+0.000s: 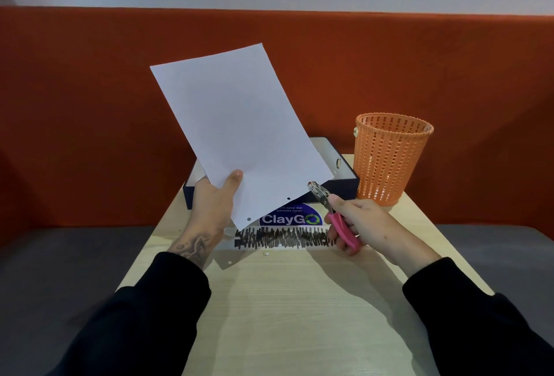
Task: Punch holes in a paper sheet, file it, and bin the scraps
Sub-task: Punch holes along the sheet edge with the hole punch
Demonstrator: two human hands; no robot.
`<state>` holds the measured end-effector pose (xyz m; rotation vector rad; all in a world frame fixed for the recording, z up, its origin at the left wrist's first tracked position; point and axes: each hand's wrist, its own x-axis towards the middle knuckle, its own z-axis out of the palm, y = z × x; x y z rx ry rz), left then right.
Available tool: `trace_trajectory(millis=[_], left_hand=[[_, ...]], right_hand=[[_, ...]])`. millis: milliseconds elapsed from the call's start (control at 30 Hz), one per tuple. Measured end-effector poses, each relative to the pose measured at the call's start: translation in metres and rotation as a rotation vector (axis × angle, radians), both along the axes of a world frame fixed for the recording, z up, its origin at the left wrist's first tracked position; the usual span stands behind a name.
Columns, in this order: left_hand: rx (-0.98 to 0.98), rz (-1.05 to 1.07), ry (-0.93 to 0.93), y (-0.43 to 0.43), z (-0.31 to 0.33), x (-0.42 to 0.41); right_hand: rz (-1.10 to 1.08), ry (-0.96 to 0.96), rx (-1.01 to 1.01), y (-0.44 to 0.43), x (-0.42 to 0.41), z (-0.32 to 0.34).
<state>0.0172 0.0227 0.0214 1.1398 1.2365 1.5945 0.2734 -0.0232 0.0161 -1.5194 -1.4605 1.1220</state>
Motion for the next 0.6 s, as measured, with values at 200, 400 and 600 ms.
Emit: trace_trajectory(millis=[200, 400, 600], left_hand=[[-0.010, 0.025, 0.002, -0.009, -0.003, -0.014], [-0.016, 0.039, -0.013, -0.017, -0.007, -0.024], [-0.009, 0.047, -0.020, -0.023, -0.007, -0.029]], right_hand=[[0.019, 0.013, 0.021, -0.003, -0.006, -0.003], [0.044, 0.045, 0.028, -0.004, -0.014, -0.007], [0.044, 0.054, 0.011, -0.005, -0.017, -0.008]])
